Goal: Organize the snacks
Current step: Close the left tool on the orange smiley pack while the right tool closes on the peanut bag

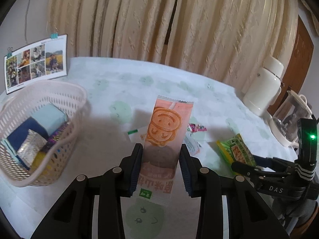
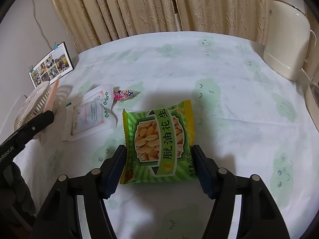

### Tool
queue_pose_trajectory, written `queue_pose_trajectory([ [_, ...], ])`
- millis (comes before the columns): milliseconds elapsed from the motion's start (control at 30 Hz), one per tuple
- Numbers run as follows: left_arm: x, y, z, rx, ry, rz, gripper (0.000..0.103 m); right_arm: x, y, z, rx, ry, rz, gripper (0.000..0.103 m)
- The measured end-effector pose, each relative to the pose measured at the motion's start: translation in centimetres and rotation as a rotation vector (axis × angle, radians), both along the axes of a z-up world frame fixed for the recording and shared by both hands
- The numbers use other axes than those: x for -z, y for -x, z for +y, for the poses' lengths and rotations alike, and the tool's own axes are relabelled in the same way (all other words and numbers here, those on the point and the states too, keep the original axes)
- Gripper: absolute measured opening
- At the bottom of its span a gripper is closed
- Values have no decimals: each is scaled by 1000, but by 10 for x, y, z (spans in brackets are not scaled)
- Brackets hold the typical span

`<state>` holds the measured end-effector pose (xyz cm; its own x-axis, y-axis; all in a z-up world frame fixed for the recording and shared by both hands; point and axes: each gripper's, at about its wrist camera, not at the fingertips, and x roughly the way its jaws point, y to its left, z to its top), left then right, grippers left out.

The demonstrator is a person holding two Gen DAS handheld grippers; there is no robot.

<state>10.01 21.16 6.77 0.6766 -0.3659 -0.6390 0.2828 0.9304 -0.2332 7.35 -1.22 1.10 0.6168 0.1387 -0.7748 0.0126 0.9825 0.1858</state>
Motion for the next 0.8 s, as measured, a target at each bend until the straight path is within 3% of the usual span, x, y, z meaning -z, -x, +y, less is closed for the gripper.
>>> queue_pose_trajectory([
  [600,-34,17,51,-206,17,-181,38,-5,3,-3,-2,-64,-20,63],
  [800,-36,14,76,-274,32,-183,38,-5,3,-3,-1,-64,-22,63],
])
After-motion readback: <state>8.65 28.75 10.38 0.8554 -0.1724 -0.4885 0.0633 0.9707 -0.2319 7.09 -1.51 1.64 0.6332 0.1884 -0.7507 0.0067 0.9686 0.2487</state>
